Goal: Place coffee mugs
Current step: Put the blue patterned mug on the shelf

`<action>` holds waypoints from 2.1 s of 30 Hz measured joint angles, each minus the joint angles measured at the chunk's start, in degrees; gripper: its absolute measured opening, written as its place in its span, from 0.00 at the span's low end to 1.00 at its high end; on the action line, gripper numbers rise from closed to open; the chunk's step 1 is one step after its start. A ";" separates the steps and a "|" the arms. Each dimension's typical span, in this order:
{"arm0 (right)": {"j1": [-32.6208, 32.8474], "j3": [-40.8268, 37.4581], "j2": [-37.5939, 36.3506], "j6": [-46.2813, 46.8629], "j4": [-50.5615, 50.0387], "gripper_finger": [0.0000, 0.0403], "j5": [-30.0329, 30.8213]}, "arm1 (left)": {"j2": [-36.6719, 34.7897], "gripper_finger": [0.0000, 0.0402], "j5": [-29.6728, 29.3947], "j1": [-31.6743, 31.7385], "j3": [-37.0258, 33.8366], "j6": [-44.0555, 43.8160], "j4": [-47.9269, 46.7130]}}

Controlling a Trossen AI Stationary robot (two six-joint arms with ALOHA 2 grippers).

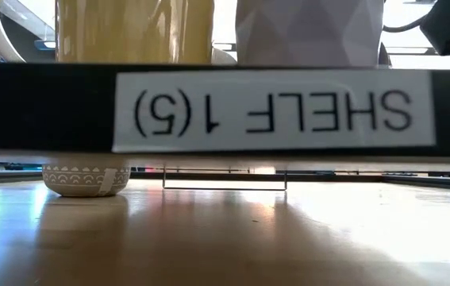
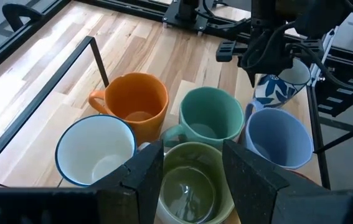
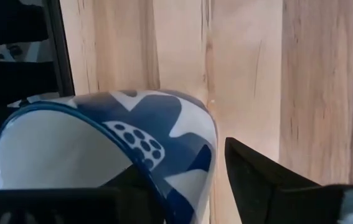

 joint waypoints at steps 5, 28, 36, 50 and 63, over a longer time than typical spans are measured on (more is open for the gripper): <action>0.00 0.00 0.00 1.24 -0.20 0.19 0.20 | 0.00 0.38 -0.05 0.00 0.00 0.00 -0.02; -0.33 22.37 -0.74 -5.18 -32.96 0.00 18.38 | 0.00 0.38 -0.35 0.00 0.00 0.01 -0.10; 0.07 32.93 -0.05 -2.70 -33.75 0.00 22.78 | 0.00 0.38 -0.13 0.00 0.02 1.04 -0.10; 0.15 57.57 15.44 -4.71 -45.41 0.00 26.98 | 0.00 0.38 1.86 -0.07 0.04 3.45 -0.24; 1.46 65.33 23.56 -3.41 -44.56 0.00 23.17 | 0.00 0.38 3.37 -0.11 0.04 3.45 -0.28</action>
